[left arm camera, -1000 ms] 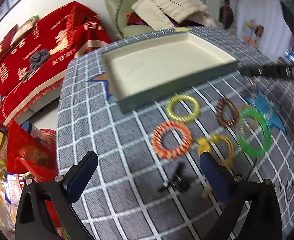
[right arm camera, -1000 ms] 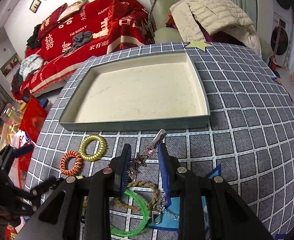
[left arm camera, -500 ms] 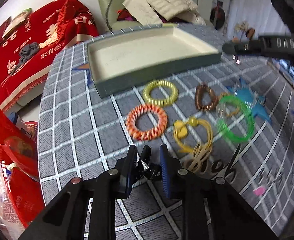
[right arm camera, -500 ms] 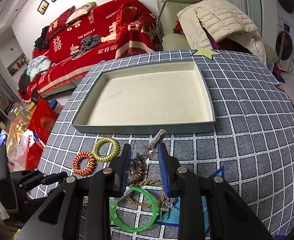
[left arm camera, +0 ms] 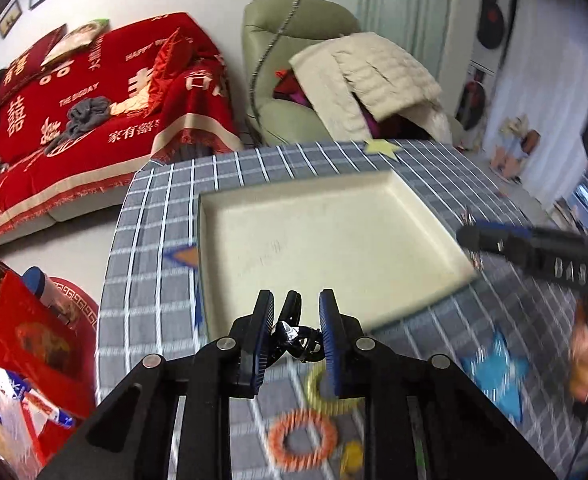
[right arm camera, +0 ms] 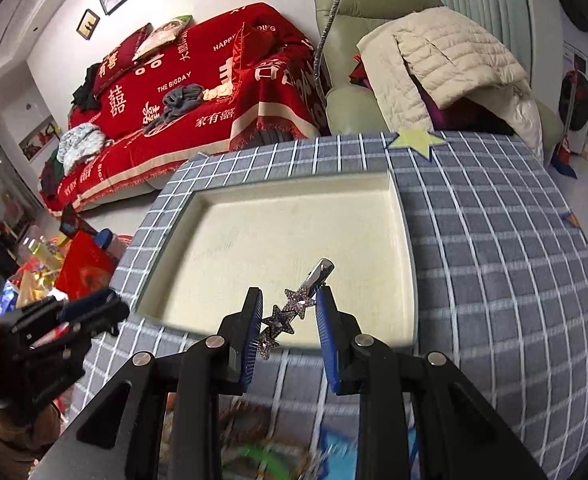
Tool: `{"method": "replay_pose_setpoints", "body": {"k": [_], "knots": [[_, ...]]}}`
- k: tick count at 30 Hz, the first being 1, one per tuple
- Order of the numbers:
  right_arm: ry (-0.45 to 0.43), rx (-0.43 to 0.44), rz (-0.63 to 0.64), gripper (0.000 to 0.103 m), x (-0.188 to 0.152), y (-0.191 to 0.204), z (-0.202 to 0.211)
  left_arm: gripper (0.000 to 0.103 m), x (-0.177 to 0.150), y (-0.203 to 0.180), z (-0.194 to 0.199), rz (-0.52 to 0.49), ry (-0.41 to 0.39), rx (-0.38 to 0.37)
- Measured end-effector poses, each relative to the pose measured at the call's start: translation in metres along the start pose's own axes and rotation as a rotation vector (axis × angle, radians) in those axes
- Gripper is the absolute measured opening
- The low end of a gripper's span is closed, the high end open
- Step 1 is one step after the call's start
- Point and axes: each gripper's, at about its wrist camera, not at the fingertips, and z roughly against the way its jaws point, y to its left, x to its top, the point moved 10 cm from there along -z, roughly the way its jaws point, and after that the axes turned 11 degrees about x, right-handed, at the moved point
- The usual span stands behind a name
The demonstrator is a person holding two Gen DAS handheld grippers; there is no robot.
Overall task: Organize jewelry
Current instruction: 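Carry the claw clip in the left tool while the right tool carries the barrette into the tray, then open the left tool releasing the claw clip while the right tool releases the barrette, then move both tools back from the tray to the jewelry on the table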
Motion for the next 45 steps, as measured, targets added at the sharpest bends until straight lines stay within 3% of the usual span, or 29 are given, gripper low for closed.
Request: {"method": "replay_pose_setpoints", "body": {"k": [6,15,26,27,30,33,34,35,36,39,45], "knots": [[0.033,0.009,-0.022,0.030,0.026,-0.021,-0.040,0.045,0.035,-0.005,-0.051,0.050,0.016,0.070],[0.110,-0.013,-0.058,0.030,0.020,-0.051,-0.096,0.045,0.022,-0.009,-0.114,0.067,0.113,0.124],[0.140,-0.043,-0.035,0.031,0.005,-0.057,-0.117,0.046,0.014,-0.016,-0.126,0.028,0.126,0.185],[0.141,-0.036,-0.031,0.036,0.005,-0.055,-0.117,0.046,0.013,-0.017,-0.125,0.025,0.126,0.187],[0.135,-0.030,-0.027,0.064,0.006,-0.052,-0.114,0.046,0.013,-0.017,-0.123,0.039,0.136,0.178],[0.090,-0.009,-0.036,0.064,0.011,-0.047,-0.101,0.046,0.017,-0.014,-0.117,0.052,0.124,0.179],[0.072,-0.003,-0.042,0.064,0.014,-0.046,-0.095,0.052,0.018,-0.014,-0.116,0.055,0.120,0.179],[0.052,0.003,-0.047,0.064,0.017,-0.044,-0.087,0.084,0.020,-0.014,-0.112,0.059,0.112,0.176],[0.033,0.007,-0.048,0.064,0.020,-0.042,-0.080,0.101,0.022,-0.013,-0.107,0.070,0.095,0.178],[-0.005,0.009,-0.053,0.065,0.023,-0.038,-0.061,0.103,0.033,-0.010,-0.092,0.083,0.027,0.190],[-0.048,0.028,-0.089,0.070,0.020,-0.032,-0.031,0.103,0.037,-0.005,-0.061,0.103,0.001,0.172]]}}
